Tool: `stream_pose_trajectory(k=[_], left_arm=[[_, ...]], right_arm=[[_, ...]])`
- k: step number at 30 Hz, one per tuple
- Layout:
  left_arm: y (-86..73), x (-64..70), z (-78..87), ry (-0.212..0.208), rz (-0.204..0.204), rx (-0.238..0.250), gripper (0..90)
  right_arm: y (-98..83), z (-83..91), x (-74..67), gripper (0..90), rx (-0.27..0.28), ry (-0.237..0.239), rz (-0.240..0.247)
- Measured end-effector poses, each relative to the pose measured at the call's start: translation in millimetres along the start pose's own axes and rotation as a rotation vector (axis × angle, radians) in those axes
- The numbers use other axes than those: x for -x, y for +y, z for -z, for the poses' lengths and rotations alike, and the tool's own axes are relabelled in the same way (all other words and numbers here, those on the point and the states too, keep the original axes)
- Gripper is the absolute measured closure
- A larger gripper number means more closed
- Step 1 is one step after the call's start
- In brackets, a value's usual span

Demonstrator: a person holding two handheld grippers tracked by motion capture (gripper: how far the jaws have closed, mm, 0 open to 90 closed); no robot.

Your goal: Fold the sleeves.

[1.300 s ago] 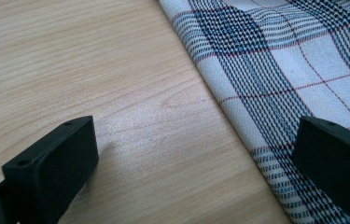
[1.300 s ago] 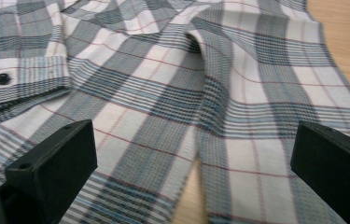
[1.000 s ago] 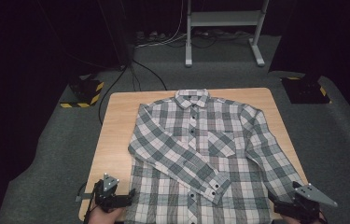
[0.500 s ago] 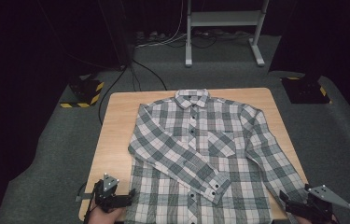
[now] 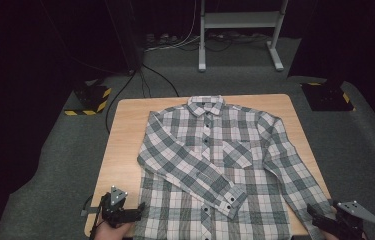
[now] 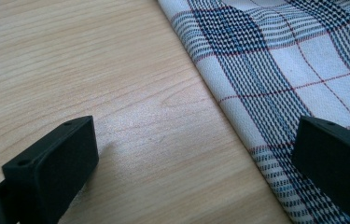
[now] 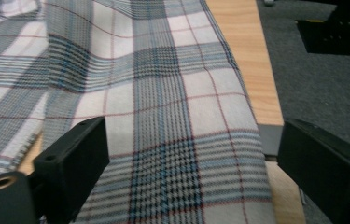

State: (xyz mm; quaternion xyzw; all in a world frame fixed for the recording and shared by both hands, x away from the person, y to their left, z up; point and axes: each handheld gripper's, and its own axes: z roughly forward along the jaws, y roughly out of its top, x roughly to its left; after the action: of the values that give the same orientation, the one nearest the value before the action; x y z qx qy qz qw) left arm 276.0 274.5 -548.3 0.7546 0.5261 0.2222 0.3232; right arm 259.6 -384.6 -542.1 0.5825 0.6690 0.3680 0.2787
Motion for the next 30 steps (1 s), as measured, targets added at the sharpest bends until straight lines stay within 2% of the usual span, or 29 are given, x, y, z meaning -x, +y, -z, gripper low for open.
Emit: stream_pose_trajectory(k=[11, 18, 26, 30], left_arm=[[-0.1, 0.0, 0.0, 0.0, 0.001, 0.001, 0.6], [-0.2, 0.1, 0.1, 0.0, 0.002, 0.001, 0.6], [-0.2, 0.2, 0.1, 0.002, 0.002, 0.001, 0.7], [-0.2, 0.3, -0.1, 0.003, 0.003, 0.003, 0.7]], right_arm=[[-8.3, -2.5, 6.7, 23.7, -0.011, -0.031, -0.029], [-9.9, 1.3, 7.6, 43.7, 0.005, -0.025, -0.039], [-10.1, 3.2, 3.7, 65.4, 0.0, -0.027, -0.047], [-11.9, 4.8, 5.9, 73.6, 0.006, -0.033, -0.074]])
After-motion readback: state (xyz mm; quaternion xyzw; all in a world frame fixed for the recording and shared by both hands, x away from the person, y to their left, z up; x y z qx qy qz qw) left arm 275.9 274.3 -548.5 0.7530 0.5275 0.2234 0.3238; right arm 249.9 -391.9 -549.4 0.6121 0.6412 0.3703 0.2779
